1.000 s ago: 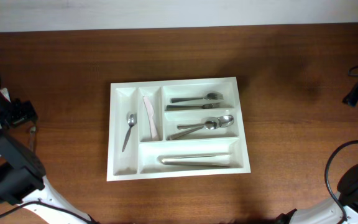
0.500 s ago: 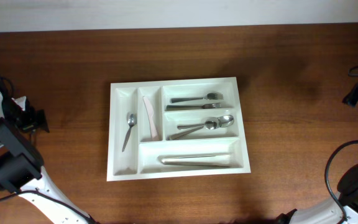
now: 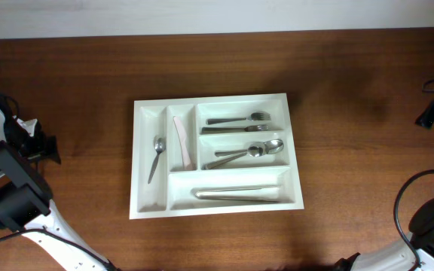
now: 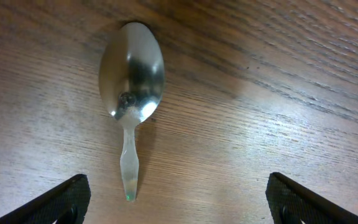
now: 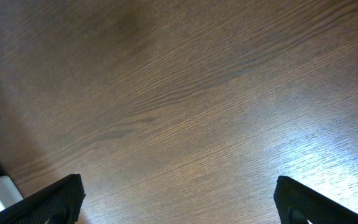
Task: Pack container
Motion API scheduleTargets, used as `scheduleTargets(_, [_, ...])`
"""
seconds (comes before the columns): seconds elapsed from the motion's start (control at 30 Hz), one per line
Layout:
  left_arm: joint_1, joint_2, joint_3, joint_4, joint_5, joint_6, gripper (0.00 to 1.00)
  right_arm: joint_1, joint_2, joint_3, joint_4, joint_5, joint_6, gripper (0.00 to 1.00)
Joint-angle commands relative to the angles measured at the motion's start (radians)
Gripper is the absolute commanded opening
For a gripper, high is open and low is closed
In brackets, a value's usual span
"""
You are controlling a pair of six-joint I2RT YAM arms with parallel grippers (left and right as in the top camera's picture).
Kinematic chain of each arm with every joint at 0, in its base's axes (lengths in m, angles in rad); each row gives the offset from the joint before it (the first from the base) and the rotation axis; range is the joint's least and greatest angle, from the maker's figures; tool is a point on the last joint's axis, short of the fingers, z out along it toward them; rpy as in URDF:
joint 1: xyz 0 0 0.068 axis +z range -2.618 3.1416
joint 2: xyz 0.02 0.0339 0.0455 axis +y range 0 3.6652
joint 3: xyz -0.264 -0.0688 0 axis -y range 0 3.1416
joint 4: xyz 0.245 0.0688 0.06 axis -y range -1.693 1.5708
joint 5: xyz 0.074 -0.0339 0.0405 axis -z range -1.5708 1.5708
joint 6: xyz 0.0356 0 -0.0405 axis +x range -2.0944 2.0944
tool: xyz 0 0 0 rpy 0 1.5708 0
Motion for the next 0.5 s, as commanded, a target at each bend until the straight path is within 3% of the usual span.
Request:
scheduleTargets(0.0, [0.008,0.031,0.013,0.004,0.026,0.041,0.93,0.001,-0.022,-0.005,0.0,-0.013,0.005,0.99])
scheduleTargets(0.47, [0.014,0.055,0.013,0.026,0.026,0.04,0.93,0.001,-0.022,-0.005,0.0,-0.013,0.005,0.99])
